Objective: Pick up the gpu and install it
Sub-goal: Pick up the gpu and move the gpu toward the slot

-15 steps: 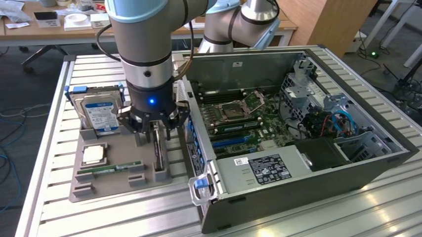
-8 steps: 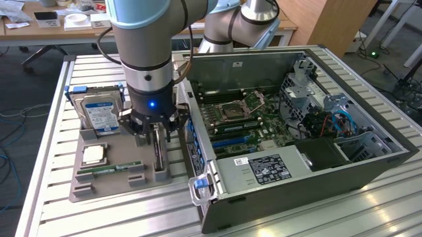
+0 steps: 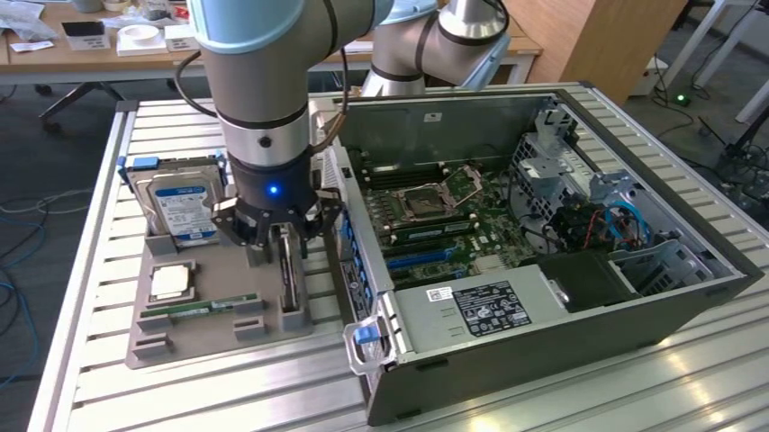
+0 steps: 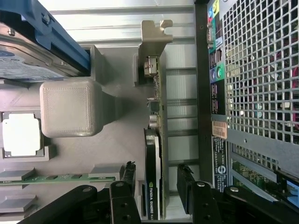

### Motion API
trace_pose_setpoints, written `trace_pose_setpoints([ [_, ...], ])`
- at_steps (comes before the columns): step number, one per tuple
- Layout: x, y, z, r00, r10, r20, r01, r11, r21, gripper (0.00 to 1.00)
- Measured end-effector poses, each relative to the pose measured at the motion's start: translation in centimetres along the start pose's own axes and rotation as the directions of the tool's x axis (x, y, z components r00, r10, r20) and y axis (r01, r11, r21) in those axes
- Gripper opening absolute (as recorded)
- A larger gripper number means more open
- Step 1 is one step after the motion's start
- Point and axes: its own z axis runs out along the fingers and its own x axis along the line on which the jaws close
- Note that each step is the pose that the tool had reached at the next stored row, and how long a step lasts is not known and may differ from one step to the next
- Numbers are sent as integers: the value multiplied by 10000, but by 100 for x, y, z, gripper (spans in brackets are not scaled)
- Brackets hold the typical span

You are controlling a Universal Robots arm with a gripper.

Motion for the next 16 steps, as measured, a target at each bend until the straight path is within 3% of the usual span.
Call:
trace_pose_setpoints([
  [9, 19, 31, 99, 10000, 1, 0, -1, 10000, 0, 49],
  [16, 21, 35, 107, 10000, 0, 0, 0, 10000, 0, 49],
])
